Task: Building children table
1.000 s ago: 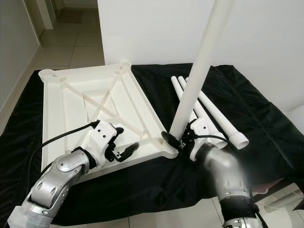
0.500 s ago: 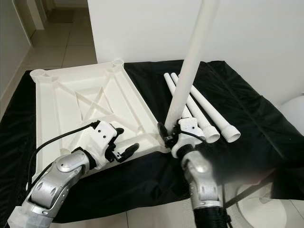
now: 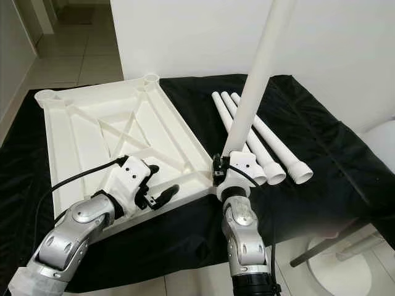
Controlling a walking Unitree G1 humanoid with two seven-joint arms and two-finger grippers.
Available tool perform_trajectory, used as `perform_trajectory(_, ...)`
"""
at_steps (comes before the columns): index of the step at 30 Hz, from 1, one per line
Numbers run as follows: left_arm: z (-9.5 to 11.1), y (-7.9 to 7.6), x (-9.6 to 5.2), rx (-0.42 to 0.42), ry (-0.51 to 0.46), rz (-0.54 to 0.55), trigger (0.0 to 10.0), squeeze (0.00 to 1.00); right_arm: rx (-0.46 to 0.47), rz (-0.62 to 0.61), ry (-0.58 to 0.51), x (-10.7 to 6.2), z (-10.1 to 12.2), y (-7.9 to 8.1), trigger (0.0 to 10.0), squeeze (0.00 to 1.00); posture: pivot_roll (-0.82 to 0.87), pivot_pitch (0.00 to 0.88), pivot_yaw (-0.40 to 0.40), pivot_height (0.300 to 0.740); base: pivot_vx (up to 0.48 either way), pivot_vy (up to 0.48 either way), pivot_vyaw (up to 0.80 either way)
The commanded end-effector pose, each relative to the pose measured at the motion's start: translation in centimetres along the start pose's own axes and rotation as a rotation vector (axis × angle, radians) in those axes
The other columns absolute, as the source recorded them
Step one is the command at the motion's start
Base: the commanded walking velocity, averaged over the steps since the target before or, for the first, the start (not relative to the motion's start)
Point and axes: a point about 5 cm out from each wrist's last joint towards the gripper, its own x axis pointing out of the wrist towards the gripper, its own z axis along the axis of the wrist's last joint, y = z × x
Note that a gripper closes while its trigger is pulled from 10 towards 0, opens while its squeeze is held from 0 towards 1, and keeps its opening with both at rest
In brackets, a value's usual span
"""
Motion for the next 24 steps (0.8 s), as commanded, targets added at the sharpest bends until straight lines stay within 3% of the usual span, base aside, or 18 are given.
perform_trajectory(1,-0.2,0.1,0.0,0.002,0.016,0.008,10.0,0.0,0.054,0.011,0.039,-0.1,-0.6,0.9,10.0,0.0,-0.04,0.059,-0.024,0.74,0.0,0.0,0.0)
perform_trajectory(2,-0.2,0.1,0.1,0.003,0.014,0.008,10.0,0.0,0.055,0.034,0.03,-0.1,-0.5,1.0,10.0,0.28,-0.04,0.058,-0.026,0.74,0.0,0.0,0.0)
perform_trajectory(4,-0.2,0.0,0.1,0.004,0.013,0.008,10.0,0.0,0.054,0.045,0.024,-0.1,-0.4,1.1,10.0,0.28,-0.04,0.058,-0.027,0.74,0.0,0.0,0.0)
perform_trajectory(5,-0.2,0.0,0.1,0.002,0.013,0.009,10.0,0.0,0.059,0.064,0.017,-0.1,-0.2,1.2,10.0,1.0,-0.04,0.057,-0.029,0.74,0.0,0.0,0.0)
perform_trajectory(13,-0.3,-0.2,0.0,-0.002,0.013,0.012,10.0,0.0,0.061,0.18,-0.013,0.2,0.6,0.9,10.0,1.0,-0.03,0.051,-0.036,0.74,0.0,0.0,0.0)
perform_trajectory(14,-0.3,-0.2,0.0,-0.003,0.013,0.012,10.0,0.0,0.051,0.239,-0.02,0.2,0.8,0.6,10.0,0.16,-0.03,0.048,-0.039,0.74,0.0,0.0,0.0)
perform_trajectory(16,-0.3,-0.2,0.0,-0.004,0.013,0.012,10.0,0.0,0.043,0.278,-0.025,0.3,1.0,0.4,10.0,0.16,-0.03,0.049,-0.039,0.74,0.0,0.0,0.0)
perform_trajectory(17,-0.3,-0.2,-0.1,-0.002,0.013,0.012,10.0,0.0,0.028,0.329,-0.027,0.3,1.1,0.2,10.0,0.0,-0.03,0.048,-0.038,0.74,0.0,0.0,0.0)
perform_trajectory(24,-0.4,0.0,-0.3,0.002,0.017,0.008,10.0,0.0,-0.006,0.525,-0.008,0.0,1.1,-1.7,10.0,0.0,-0.03,0.044,-0.035,0.74,0.0,0.0,0.0)
